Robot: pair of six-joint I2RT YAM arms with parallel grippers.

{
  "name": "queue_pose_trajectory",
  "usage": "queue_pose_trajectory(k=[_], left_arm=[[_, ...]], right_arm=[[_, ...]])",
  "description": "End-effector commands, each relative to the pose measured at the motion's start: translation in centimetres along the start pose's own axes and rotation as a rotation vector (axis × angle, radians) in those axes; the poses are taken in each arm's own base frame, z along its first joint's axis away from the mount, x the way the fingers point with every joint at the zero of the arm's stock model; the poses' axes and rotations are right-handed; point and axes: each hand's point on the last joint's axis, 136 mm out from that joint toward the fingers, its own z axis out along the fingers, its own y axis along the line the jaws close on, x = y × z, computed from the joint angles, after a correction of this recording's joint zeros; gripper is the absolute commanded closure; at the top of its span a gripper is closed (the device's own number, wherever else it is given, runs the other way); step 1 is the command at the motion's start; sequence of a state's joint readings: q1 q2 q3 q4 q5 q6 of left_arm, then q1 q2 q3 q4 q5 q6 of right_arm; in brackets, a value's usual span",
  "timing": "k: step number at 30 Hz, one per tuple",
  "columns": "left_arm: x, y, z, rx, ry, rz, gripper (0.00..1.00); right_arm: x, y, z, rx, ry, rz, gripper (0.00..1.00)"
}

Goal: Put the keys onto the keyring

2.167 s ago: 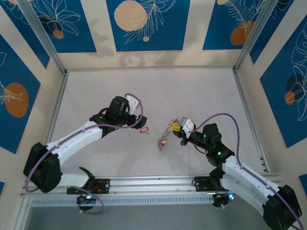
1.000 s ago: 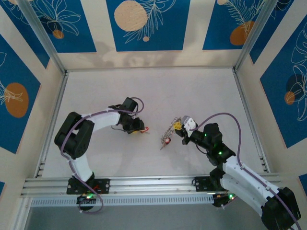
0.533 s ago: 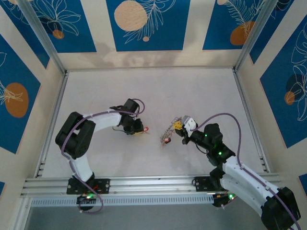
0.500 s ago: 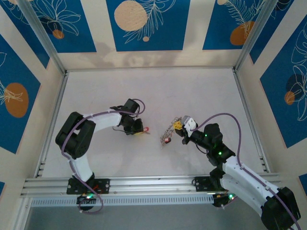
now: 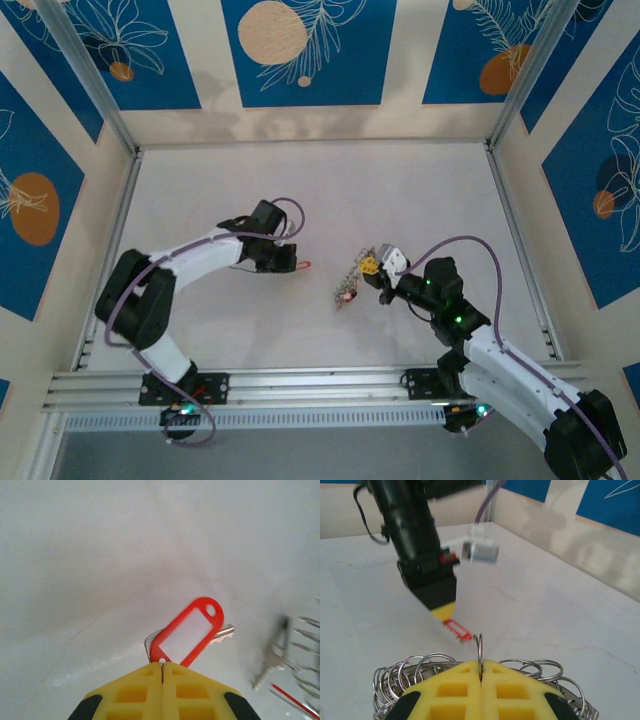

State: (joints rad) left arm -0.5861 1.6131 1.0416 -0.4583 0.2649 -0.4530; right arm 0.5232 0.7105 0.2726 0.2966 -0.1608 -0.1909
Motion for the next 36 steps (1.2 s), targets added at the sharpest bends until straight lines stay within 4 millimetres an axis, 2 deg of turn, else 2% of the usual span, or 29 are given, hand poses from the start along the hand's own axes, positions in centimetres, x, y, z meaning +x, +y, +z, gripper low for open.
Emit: queue_pose_trajectory(k=[1, 7, 12, 14, 16, 18, 20, 27, 31, 36], left_arm=[[-0.3, -1.8, -2.6, 0.043, -0.052, 0.280, 1.00], [-0.7, -4.5, -5.5, 0.145, -0.212, 0.614, 1.00], [0.5, -7.1, -7.0, 0.265, -0.292, 0.846, 1.00], [0.7, -7.5, -7.4, 0.264, -0.308, 0.896, 1.00], [0.0, -6.3, -7.3, 0.167, -0.313, 0.879, 1.00], [-1.0, -3.5, -7.0, -0.001, -0.287, 0.822, 1.00], [-1.1, -1.6, -6.3, -0.096, -0.273, 0.767, 1.00], [1.5, 2.5, -2.6, -0.138, -0.302, 0.538, 1.00], [2.2, 3.5, -1.0, -0.143, -0.282, 0.498, 0.98], [2.6, 3.5, 0.4, -0.123, -0.215, 0.454, 0.94]], right_arm=[[-2.1, 1.0, 0.4, -0.075, -0.035, -0.019, 1.00], [-2.0, 3.2, 1.5, -0.209, 0.000, 0.013, 1.00], [-2.0, 4.4, 2.1, -0.296, 0.005, 0.056, 1.00], [-2.0, 4.6, 2.2, -0.311, 0.007, 0.071, 1.00], [-2.0, 4.6, 2.4, -0.313, 0.006, 0.077, 1.00], [-1.9, 4.5, 2.6, -0.308, 0.012, 0.075, 1.00], [-2.0, 4.4, 2.7, -0.303, 0.016, 0.072, 1.00], [-1.6, 4.1, 2.5, -0.276, 0.034, 0.045, 1.00], [-1.4, 4.0, 2.6, -0.273, 0.033, 0.041, 1.00], [-1.4, 3.7, 2.6, -0.254, 0.029, 0.032, 1.00]])
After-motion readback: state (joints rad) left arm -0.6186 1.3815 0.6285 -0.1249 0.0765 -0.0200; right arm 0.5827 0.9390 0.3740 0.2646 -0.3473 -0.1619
